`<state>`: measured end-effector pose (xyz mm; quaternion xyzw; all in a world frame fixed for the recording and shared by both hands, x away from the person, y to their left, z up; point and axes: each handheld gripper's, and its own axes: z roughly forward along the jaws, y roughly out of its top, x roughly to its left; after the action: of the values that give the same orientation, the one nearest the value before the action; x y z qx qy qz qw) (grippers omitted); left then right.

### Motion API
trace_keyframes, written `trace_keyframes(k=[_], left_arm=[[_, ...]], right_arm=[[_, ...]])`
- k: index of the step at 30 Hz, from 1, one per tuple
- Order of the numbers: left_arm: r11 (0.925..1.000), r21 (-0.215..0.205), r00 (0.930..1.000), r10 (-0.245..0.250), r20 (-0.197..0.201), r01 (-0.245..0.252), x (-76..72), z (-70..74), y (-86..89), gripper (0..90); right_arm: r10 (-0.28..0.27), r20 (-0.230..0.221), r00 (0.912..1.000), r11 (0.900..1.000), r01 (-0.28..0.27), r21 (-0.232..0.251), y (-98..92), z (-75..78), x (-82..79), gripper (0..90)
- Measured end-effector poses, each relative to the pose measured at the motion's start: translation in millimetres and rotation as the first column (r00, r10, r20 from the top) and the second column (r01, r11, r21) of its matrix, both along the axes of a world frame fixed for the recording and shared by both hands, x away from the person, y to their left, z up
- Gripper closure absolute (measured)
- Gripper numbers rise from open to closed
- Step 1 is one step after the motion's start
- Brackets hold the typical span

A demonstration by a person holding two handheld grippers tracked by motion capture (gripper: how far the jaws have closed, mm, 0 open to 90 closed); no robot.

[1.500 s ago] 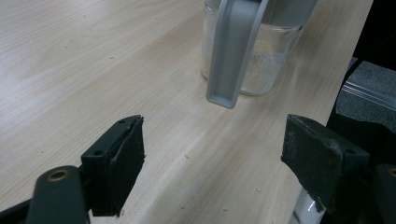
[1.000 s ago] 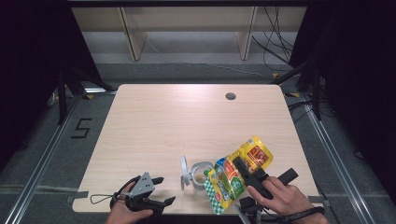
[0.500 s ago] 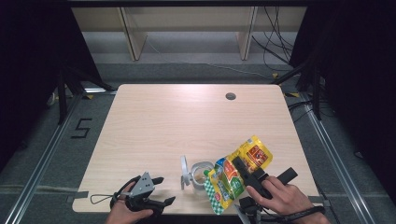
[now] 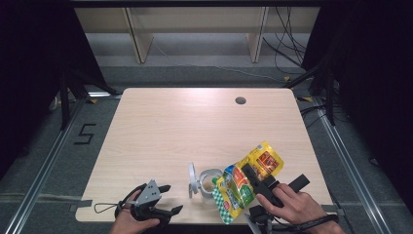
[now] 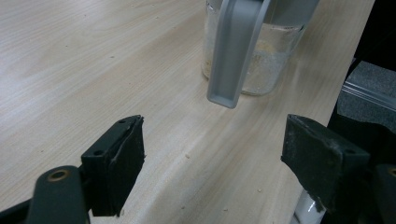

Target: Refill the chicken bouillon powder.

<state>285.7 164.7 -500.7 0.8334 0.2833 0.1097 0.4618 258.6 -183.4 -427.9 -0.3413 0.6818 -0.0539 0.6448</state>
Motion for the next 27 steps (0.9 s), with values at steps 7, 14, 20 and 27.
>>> trace_keyframes(k=[7, 14, 20, 27], left_arm=[[1.0, 0.004, 1.0, 0.0, 0.006, 0.0, 0.0, 0.2, 0.2, 20.7], [1.0, -0.003, 1.0, 0.001, 0.007, -0.001, -0.2, 0.2, -0.2, 20.7], [1.0, -0.003, 1.0, 0.002, 0.003, -0.002, -0.2, 0.1, -0.3, 20.7], [1.0, 0.001, 0.9999, 0.0, 0.011, 0.0, 0.1, 0.2, 0.0, 20.7]], right_arm=[[0.003, -0.006, 1.0, 1.0, -0.003, -0.021, 1.4, 2.5, -0.2, 51.4], [0.007, 0.002, 1.0, 1.0, -0.007, -0.017, 0.8, 3.1, -0.9, 51.4], [0.002, -0.006, 1.0, 1.0, -0.002, -0.01, -0.2, 2.2, -1.0, 51.4], [0.004, 0.006, 1.0, 1.0, -0.004, -0.013, -1.2, 3.4, -1.2, 51.5]])
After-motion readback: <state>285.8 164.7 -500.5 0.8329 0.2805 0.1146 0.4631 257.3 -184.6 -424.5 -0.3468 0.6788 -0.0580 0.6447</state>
